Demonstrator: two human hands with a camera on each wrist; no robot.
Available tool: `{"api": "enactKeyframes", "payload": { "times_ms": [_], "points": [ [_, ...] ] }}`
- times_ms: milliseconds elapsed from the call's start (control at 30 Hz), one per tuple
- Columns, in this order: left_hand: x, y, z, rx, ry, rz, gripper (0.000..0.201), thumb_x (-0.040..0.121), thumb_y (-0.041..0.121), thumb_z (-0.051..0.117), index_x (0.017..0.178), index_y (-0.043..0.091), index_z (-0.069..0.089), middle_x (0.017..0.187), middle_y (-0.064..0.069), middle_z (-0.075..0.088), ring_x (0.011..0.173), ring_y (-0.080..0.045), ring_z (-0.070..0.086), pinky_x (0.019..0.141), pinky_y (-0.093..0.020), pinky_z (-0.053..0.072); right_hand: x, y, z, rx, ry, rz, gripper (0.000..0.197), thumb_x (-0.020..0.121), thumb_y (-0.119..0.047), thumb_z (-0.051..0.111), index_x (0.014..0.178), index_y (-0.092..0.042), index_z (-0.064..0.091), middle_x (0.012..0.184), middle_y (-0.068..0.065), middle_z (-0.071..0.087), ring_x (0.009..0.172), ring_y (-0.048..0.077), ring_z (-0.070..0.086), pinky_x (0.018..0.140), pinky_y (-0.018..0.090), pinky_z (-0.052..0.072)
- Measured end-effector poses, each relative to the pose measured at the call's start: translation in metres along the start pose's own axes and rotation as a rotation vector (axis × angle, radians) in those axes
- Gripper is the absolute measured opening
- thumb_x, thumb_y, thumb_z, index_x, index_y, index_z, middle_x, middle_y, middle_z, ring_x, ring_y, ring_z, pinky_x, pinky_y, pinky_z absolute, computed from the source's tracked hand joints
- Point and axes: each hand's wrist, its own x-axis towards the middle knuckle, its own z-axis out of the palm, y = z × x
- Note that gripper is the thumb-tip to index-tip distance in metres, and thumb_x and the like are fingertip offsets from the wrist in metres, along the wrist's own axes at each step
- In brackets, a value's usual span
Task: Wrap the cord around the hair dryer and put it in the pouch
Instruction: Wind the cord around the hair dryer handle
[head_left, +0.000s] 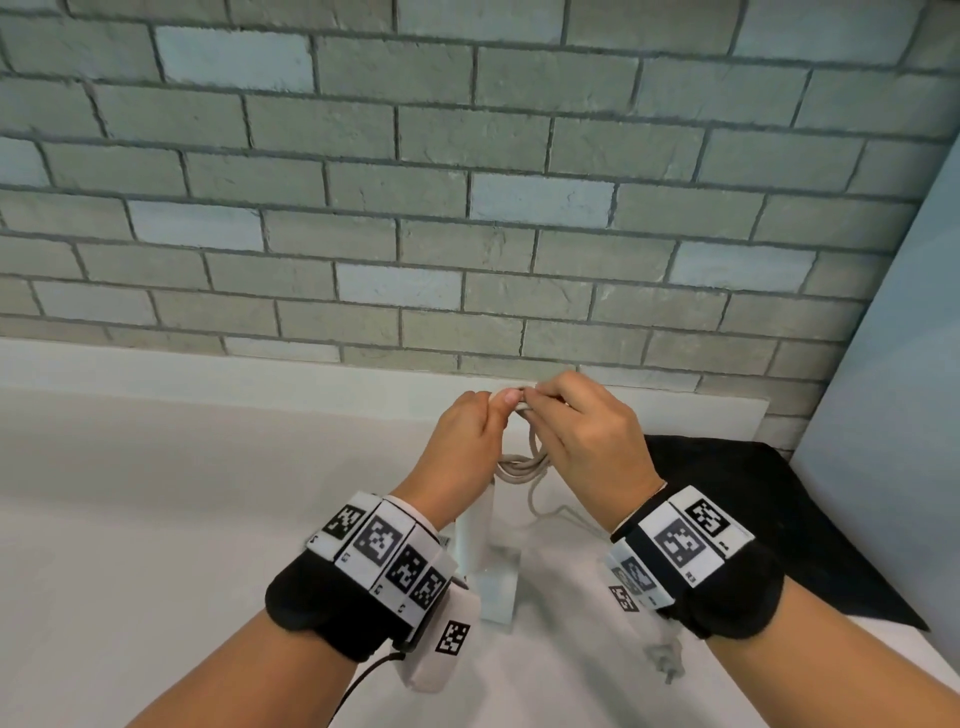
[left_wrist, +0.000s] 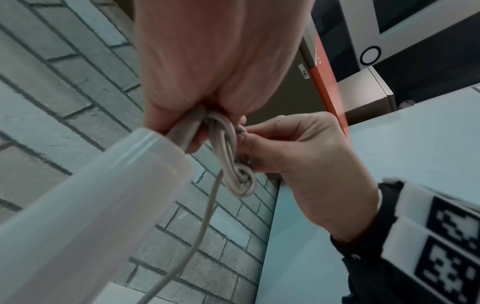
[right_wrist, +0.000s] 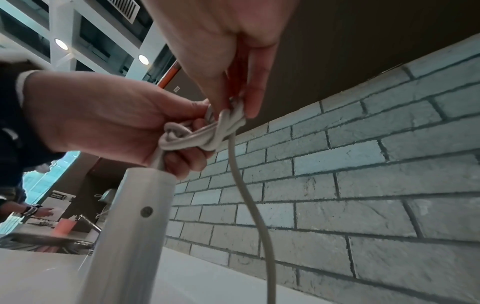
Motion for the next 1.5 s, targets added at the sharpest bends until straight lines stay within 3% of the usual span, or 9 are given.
{"api": "enactKeyframes", "payload": {
  "times_ms": [333,500,800,967,1067,1167,1267,1400,1500],
  "points": [
    [0.001,-0.011,-0.016,0.055,-0.198,0.119,0.022,0.093,0.033,0.044,0.089,0.011,0.047,0.071,0.008,0.045,0.061,-0.003,0.043,0.055,-0.015,0.035,0.025,0.005,-0.016,0.394,-0.36,0.341,0.008,0.078,-0.008,0.064,0.072,-0.011,0.059,0.077,0.0,0.048,0.073,0.017,0.049,0.065,0.031,0.045],
    [-0.002,-0.014,-0.015,0.226,-0.114,0.249,0.02,0.095,0.028,0.043,0.087,0.01,0.038,0.074,0.009,0.042,0.067,-0.005,0.042,0.059,-0.01,0.036,0.028,0.003,-0.022,0.486,-0.47,0.435,0.013,0.078,-0.011,0.066,0.069,-0.013,0.058,0.071,0.001,0.058,0.071,0.023,0.059,0.069,0.043,0.053],
    [-0.001,-0.018,-0.015,0.277,-0.112,0.284,0.011,0.095,0.015,0.041,0.086,0.012,0.035,0.075,0.009,0.039,0.066,0.0,0.041,0.057,-0.009,0.035,0.027,0.002,-0.033,0.911,-0.63,0.675,0.019,0.086,-0.016,0.059,0.07,-0.005,0.057,0.059,0.005,0.055,0.052,0.009,0.051,0.058,0.024,0.042],
    [0.002,-0.021,-0.021,0.274,-0.067,0.233,0.014,0.096,0.023,0.04,0.087,0.012,0.038,0.072,0.009,0.039,0.063,-0.004,0.04,0.057,-0.013,0.034,0.018,0.02,-0.031,0.694,-0.545,0.595,0.017,0.075,-0.001,0.067,0.081,-0.017,0.067,0.048,-0.01,0.038,0.046,0.008,0.032,0.048,0.021,0.03],
    [0.001,-0.023,-0.021,0.227,-0.048,0.22,0.02,0.097,0.027,0.036,0.087,0.01,0.039,0.071,0.007,0.04,0.062,-0.005,0.039,0.055,-0.015,0.032,0.012,0.028,-0.024,0.435,-0.265,0.634,0.009,0.079,-0.005,0.064,0.077,-0.014,0.063,0.058,-0.001,0.053,0.053,0.011,0.05,0.056,0.015,0.04],
    [0.002,-0.027,-0.021,0.157,0.021,0.184,0.026,0.096,0.031,0.035,0.085,0.008,0.041,0.069,0.004,0.042,0.061,-0.009,0.04,0.054,-0.016,0.033,0.004,0.031,-0.016,0.83,-0.235,0.871,0.014,0.086,-0.007,0.058,0.075,-0.014,0.054,0.062,0.004,0.06,0.063,0.017,0.065,0.066,0.028,0.048],
    [0.004,-0.031,-0.021,0.125,0.104,0.136,0.027,0.096,0.031,0.036,0.082,0.008,0.04,0.065,0.003,0.042,0.059,-0.012,0.039,0.053,-0.016,0.033,0.0,0.026,-0.018,1.204,-0.297,1.005,0.013,0.091,-0.013,0.051,0.078,-0.011,0.051,0.048,-0.004,0.045,0.047,0.014,0.052,0.064,0.028,0.056],
    [0.01,-0.033,-0.02,0.141,0.135,0.115,0.024,0.097,0.03,0.036,0.077,0.016,0.038,0.064,0.004,0.042,0.057,-0.01,0.039,0.052,-0.014,0.034,0.004,0.028,-0.032,1.514,-0.354,0.98,0.008,0.088,-0.014,0.054,0.082,-0.009,0.054,0.046,-0.007,0.031,0.038,0.007,0.032,0.049,0.024,0.051],
    [0.013,-0.037,-0.023,0.118,0.161,0.079,0.025,0.097,0.029,0.035,0.073,0.022,0.035,0.063,0.004,0.041,0.056,-0.009,0.039,0.049,-0.013,0.035,-0.002,0.036,-0.038,1.446,-0.42,0.899,0.01,0.073,0.001,0.057,0.071,-0.009,0.056,0.05,-0.004,0.046,0.044,0.008,0.046,0.05,0.023,0.051]
  ]
}}
